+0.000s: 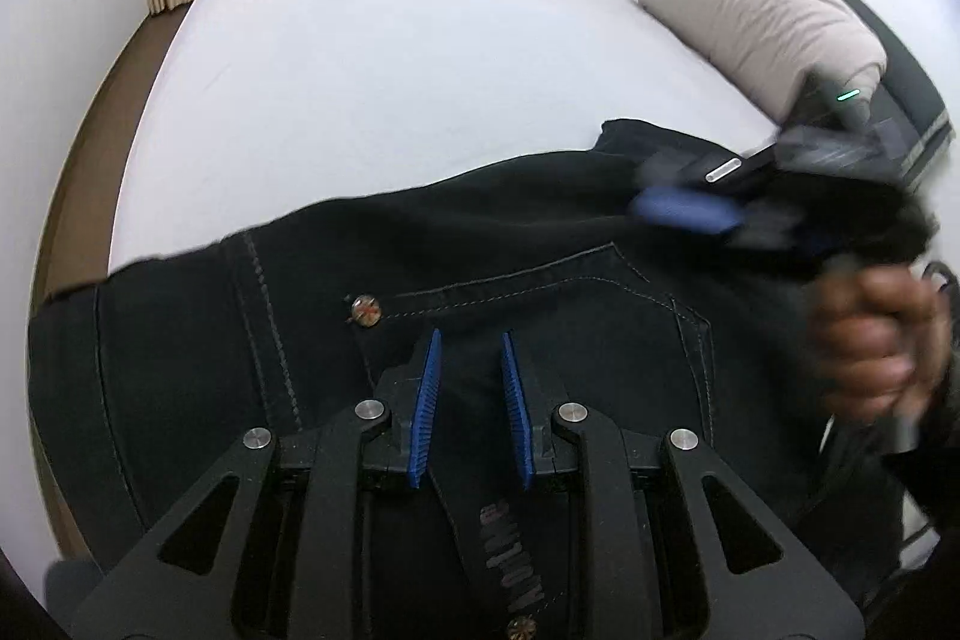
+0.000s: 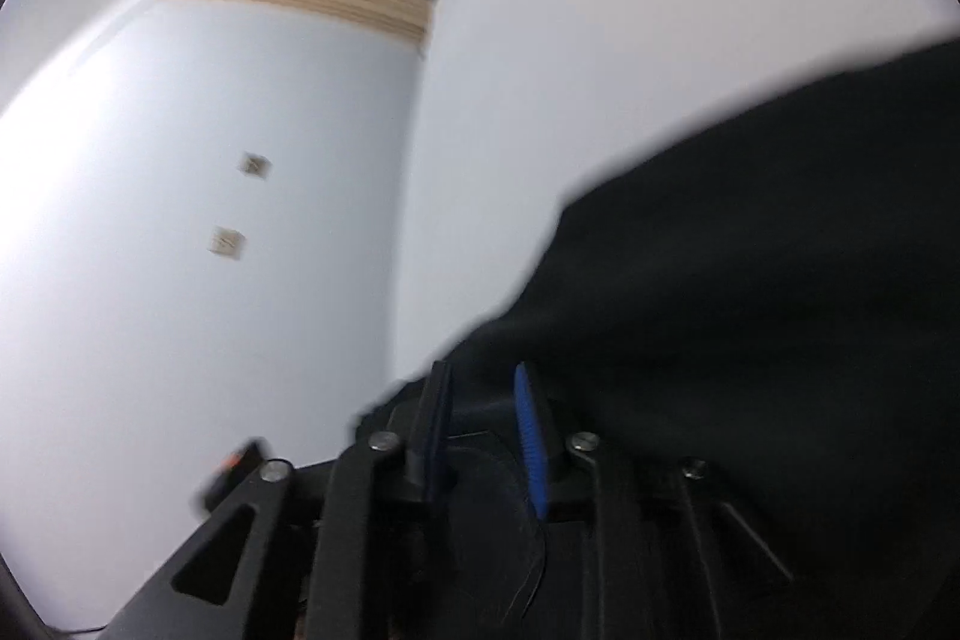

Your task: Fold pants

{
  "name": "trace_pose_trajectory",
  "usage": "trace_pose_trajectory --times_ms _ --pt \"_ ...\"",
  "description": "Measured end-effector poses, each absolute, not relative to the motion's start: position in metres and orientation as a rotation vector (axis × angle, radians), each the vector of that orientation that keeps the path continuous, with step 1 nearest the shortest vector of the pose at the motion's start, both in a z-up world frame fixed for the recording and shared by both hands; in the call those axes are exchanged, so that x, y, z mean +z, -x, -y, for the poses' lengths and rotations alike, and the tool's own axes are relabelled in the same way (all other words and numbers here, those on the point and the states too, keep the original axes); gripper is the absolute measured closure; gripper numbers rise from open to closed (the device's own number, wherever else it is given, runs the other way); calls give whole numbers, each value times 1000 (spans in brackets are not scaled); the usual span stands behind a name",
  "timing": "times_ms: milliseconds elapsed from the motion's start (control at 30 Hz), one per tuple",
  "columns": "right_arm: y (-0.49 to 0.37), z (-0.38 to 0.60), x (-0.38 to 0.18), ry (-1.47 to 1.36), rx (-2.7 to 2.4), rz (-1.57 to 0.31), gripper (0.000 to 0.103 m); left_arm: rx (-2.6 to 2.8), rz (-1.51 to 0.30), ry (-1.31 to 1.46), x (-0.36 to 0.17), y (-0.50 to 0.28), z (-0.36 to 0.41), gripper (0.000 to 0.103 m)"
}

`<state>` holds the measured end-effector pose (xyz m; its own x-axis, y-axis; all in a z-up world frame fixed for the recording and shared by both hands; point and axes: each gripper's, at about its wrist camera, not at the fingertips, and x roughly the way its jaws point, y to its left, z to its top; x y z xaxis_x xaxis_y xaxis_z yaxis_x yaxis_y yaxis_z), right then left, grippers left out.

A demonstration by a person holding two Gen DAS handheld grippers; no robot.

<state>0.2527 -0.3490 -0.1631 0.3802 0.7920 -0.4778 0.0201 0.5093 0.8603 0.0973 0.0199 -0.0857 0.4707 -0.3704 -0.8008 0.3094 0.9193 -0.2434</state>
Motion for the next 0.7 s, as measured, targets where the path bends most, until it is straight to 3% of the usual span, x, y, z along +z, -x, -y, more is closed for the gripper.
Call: trace_pose_trajectory --times_ms 33,67,167,333,467,600,700 --pt "-258 352 -175 -934 575 -1089 100 -414 -993 56 -85 -97 -19 83" --pt "-266 358 -183 -965 568 -1086 103 -413 -988 37 -85 -96 -17 83" --pt "-256 403 -194 -1077 536 -986 103 -414 -982 3 -86 -94 -9 83" --pt "-221 558 -202 -1245 209 -735 103 -419 -975 13 -87 -92 -7 83" --pt "-169 670 -188 -1185 -114 -614 103 -419 -972 11 -87 -91 -11 83" --pt "-139 717 -176 -1176 -401 -566 103 -410 -970 20 -83 -89 -18 83" --pt "-130 713 -149 -1102 -469 -571 92 -329 -950 6 -72 -84 -21 82"
